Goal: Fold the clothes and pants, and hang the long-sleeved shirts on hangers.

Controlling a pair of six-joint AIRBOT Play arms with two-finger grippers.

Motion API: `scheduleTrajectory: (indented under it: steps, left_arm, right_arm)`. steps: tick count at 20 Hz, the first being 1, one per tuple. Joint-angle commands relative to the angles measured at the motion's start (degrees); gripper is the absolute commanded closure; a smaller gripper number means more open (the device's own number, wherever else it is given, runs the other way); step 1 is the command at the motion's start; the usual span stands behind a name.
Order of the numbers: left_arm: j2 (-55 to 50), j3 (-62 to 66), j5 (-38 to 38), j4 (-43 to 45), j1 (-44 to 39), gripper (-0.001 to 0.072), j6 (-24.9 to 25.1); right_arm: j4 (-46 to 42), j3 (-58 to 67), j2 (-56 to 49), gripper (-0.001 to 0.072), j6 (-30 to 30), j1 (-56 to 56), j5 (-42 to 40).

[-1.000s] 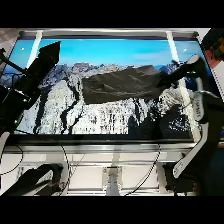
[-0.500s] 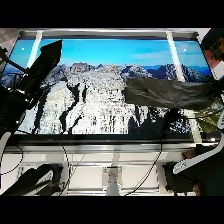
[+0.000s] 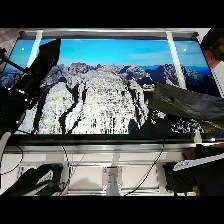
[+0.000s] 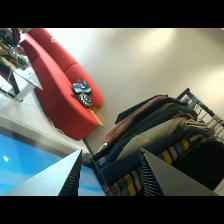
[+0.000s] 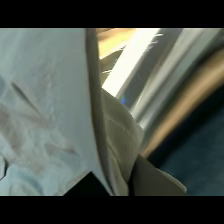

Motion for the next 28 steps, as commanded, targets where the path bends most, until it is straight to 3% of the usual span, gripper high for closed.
scheduleTrajectory:
  steps: [1,10,16,17,18,19,20,23,25,27,28]
  left_arm:
    - [0.0,0.0,0.0,0.0,0.0,0.0269,0.0]
    - [0.0,0.0,0.0,0.0,0.0,0.0268,0.0]
    - [0.0,0.0,0.0,0.0,0.0,0.0269,0.0]
    - [0.0,0.0,0.0,0.0,0.0,0.0269,0.0]
    - [0.0,0.0,0.0,0.0,0.0,0.0268,0.0]
    - [0.0,0.0,0.0,0.0,0.0,0.0268,0.0]
    - [0.0,0.0,0.0,0.0,0.0,0.0268,0.0]
    - [0.0,0.0,0.0,0.0,0.0,0.0268,0.0]
    - [0.0,0.0,0.0,0.0,0.0,0.0268,0.0]
    - [0.0,0.0,0.0,0.0,0.0,0.0269,0.0]
    - [0.0,0.0,0.0,0.0,0.1,0.0291,0.1]
  right_arm:
    - [-5.8,0.0,2.1,0.0706,-2.7,-5.2,0.0]
    - [-4.3,-0.1,7.8,0.0705,-3.7,-19.6,-0.1]
    - [-4.1,-0.1,10.5,0.0702,-3.7,-21.8,-0.1]
    - [-4.2,-0.1,10.7,0.0641,-3.7,-21.8,-0.2]
    - [-4.2,-0.1,10.9,0.0493,-3.7,-21.8,-0.2]
    - [-4.3,-0.1,11.2,0.0293,-4.0,-21.8,-0.2]
    - [-4.3,-0.1,11.6,0.0255,-4.2,-21.8,-0.2]
    - [-4.1,0.7,12.7,0.0250,-4.1,-21.7,-0.3]
    - [0.9,0.7,12.9,0.0250,-3.1,-21.7,-0.3]
    - [18.8,0.7,12.8,0.0298,-1.5,-21.7,-0.8]
    - [29.6,0.7,12.8,0.0403,-1.5,-21.1,-2.0]
